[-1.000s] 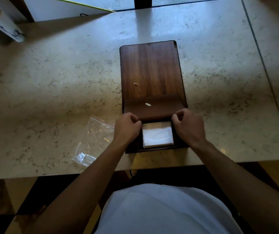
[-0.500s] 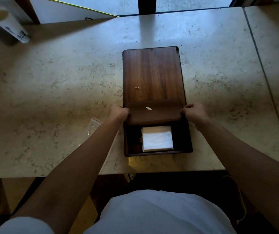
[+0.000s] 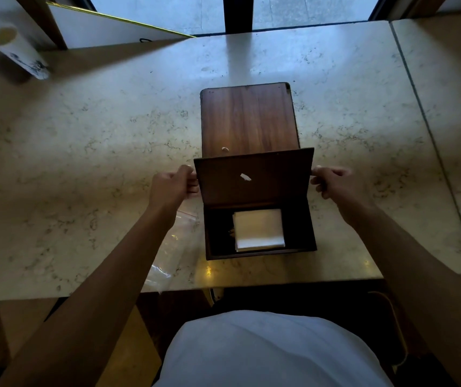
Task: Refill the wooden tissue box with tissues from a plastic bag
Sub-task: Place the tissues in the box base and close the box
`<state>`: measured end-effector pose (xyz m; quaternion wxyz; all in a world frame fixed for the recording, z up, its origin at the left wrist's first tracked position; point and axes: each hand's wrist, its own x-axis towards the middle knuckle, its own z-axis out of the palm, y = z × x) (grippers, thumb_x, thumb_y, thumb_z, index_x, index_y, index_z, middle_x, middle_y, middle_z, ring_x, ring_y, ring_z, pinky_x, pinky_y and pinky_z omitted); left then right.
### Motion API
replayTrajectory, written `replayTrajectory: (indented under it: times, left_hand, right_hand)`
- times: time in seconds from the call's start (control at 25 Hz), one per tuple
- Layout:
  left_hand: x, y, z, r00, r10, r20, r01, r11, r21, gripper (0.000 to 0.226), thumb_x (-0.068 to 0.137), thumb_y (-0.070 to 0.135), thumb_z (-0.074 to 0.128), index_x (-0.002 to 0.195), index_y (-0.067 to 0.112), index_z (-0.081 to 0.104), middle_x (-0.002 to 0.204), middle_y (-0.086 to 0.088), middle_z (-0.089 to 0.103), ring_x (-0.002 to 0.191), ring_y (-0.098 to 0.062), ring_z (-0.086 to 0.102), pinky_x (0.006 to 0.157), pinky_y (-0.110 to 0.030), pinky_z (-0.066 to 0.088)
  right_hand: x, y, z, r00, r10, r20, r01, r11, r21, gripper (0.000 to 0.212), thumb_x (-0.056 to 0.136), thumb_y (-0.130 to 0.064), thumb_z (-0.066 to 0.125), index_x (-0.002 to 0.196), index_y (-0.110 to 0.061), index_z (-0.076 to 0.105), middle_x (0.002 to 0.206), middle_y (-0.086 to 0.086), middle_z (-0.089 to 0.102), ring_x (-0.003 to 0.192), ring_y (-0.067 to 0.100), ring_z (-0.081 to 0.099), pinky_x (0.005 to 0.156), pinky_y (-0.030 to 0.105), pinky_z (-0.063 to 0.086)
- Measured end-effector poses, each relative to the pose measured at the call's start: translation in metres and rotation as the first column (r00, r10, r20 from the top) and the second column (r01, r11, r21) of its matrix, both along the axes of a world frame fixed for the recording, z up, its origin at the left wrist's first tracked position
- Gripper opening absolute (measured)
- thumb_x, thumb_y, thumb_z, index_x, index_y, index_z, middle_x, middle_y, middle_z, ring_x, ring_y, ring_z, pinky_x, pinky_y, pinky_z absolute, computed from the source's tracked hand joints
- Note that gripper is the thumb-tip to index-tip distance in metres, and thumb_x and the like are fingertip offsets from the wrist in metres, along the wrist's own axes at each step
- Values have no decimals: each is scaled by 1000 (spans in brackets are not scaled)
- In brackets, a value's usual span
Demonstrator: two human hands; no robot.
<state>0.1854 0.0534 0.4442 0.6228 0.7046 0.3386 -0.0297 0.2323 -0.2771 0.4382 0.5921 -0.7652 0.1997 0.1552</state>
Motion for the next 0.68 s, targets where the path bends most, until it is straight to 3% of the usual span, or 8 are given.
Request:
replayTrajectory:
  times: [0.2,0.36,0.48,0.56,0.68]
  left_hand:
    - [-38,6,1,1000,-24,-20,20,986,-164,20,93,18,70,84,1,75,72,-11,75,66,-20,72,63,-31,61]
    - [-72,6,-5,992,-52,-118,23,972,-233,7,87,2,74,90,-4,74,85,-20,76,73,-23,77,63,-28,61]
    - [-89,-3,-12,983,-61,-171,28,982,-188,8,84,-8,72,85,-2,76,86,-21,78,82,-32,77,66,-35,63]
    - [-94,-9,-19,983,-70,-172,52,993,-110,12,84,-11,70,84,-1,76,88,-23,77,86,-37,75,75,-45,63]
    - [-97,-15,-28,980,-100,-171,103,995,8,13,84,-10,70,87,0,77,88,-20,77,86,-34,75,78,-46,63]
  right_hand:
    - [-25,-11,15,994,-13,-113,30,988,154,21,95,-15,63,97,3,74,79,13,69,67,17,60,64,30,47]
    - [-47,-18,16,971,8,-241,22,993,119,10,92,-6,67,92,2,73,85,16,67,74,20,61,65,27,51]
    - [-62,-18,9,969,25,-247,-39,998,-52,5,88,-2,72,84,-1,75,86,16,73,74,22,69,59,28,54]
    - [-70,-14,1,980,66,-189,-107,970,-216,13,86,-4,74,76,-12,76,82,8,76,70,18,71,56,28,55]
    - [-78,-4,-7,978,141,-153,-193,889,-415,22,85,-9,71,68,-22,74,73,-3,74,67,15,72,62,35,61]
